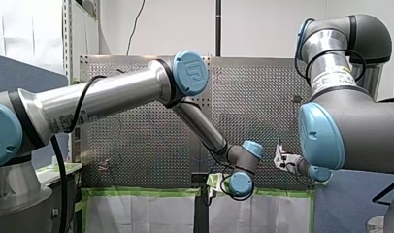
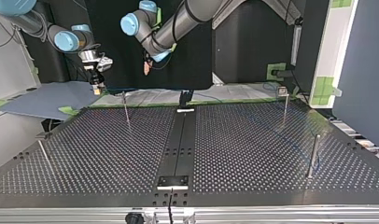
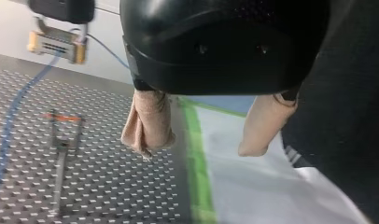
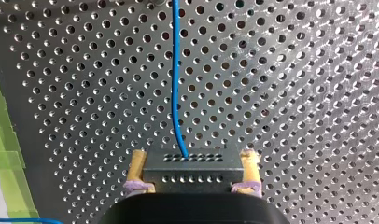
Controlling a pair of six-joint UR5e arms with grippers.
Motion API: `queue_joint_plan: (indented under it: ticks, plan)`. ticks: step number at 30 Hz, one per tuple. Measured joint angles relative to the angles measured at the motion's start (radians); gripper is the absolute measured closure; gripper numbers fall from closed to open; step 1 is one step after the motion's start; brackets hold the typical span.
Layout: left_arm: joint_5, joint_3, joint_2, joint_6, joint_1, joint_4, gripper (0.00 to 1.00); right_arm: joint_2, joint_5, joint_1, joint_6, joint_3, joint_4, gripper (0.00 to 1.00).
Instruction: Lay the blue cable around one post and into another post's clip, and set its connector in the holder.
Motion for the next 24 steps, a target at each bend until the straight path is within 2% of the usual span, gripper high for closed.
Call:
queue_joint_plan:
  ticks: [8,19,24]
  plan:
    - [-0.017,0.003,0.052,0.004,-0.002,-0.001,0.0,0.0,0.0,0.001,0.0,0.0,-0.001,0.98]
    - [-0.02,0.021,0.057,0.018,0.002,0.001,0.0,0.001,0.0,0.001,0.004,0.001,-0.002,0.98]
    - [-0.047,0.047,0.058,0.021,-0.005,-0.007,0.0,0.0,0.0,0.001,0.005,0.0,-0.004,0.98]
